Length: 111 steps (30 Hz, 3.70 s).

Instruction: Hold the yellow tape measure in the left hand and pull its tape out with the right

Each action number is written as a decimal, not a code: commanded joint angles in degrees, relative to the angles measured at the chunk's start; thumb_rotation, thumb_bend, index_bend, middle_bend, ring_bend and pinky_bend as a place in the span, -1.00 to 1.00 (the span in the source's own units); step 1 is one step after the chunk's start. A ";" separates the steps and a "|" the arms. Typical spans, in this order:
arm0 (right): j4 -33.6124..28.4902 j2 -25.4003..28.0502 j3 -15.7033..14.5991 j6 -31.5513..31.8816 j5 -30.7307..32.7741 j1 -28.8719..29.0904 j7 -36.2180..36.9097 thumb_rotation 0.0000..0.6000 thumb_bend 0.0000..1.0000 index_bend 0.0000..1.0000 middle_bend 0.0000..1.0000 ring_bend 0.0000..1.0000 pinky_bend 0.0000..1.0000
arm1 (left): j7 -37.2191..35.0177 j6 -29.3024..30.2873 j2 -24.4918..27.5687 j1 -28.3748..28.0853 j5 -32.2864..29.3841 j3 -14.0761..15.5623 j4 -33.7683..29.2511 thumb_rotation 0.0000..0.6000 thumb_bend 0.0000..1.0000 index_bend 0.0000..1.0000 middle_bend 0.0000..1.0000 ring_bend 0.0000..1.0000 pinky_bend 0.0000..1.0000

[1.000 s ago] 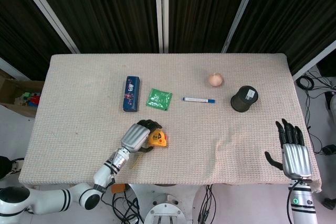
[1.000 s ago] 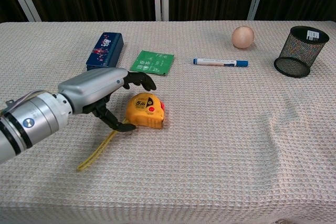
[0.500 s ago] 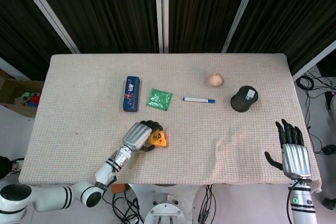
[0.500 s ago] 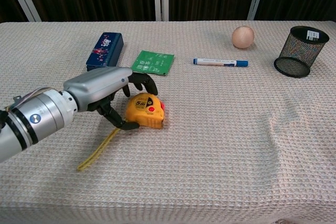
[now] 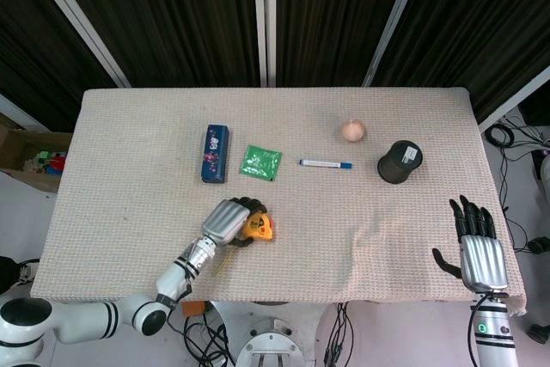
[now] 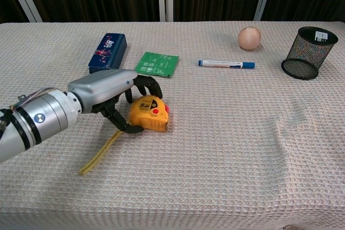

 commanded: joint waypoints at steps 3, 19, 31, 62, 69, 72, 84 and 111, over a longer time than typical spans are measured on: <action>-0.09 0.06 0.02 -0.09 0.08 0.05 -0.11 1.00 -0.56 -1.00 -1.00 -1.00 -1.00 | -0.95 1.27 -0.56 0.10 0.65 -0.13 0.59 1.00 -0.49 -0.22 -0.22 -0.30 -0.04; -0.31 -0.12 0.04 -0.62 -0.70 0.79 -0.62 1.00 -0.55 -1.00 -1.00 -1.00 -1.00 | -16.10 11.73 -3.34 2.63 6.46 -1.90 2.78 1.00 -0.36 0.22 0.22 0.08 0.30; -7.26 -6.95 5.48 -1.86 -8.31 9.10 -7.43 1.00 -0.59 -1.00 -1.00 -1.00 -1.00 | -22.34 19.55 -10.97 3.84 2.20 -10.22 1.81 1.00 -0.28 0.26 0.27 0.13 0.33; -1.53 -32.34 12.95 -4.91 -1.72 23.94 -16.40 1.00 -0.45 -0.08 -0.86 -1.00 -1.00 | -31.41 20.21 -19.03 2.97 0.31 -13.12 4.35 1.00 -0.24 0.29 0.30 0.13 0.33; 0.24 -33.76 13.11 -4.21 -1.98 24.84 -15.57 1.00 -0.45 -0.02 -0.84 -1.00 -1.00 | -31.81 20.27 -19.69 2.95 0.46 -13.21 4.46 1.00 -0.22 0.29 0.30 0.13 0.33; 1.07 -34.38 13.27 -3.84 -2.02 25.17 -15.20 1.00 -0.45 -0.01 -0.83 -1.00 -1.00 | -31.97 20.40 -19.81 3.06 0.65 -13.06 4.46 1.00 -0.21 0.29 0.30 0.13 0.33; 2.85 -35.79 13.56 -3.26 -1.52 26.14 -14.26 1.00 -0.40 0.08 -0.80 -1.00 -1.00 | -33.60 20.01 -19.53 3.54 1.52 -12.11 4.17 1.00 -0.19 0.30 0.31 0.13 0.33; 1.31 -34.33 13.45 -3.64 0.33 26.45 -10.99 1.00 -0.08 -0.07 -0.79 -1.00 -1.00 | -37.93 20.11 -19.29 3.81 3.89 -11.09 5.77 1.00 -0.18 0.31 0.31 0.14 0.33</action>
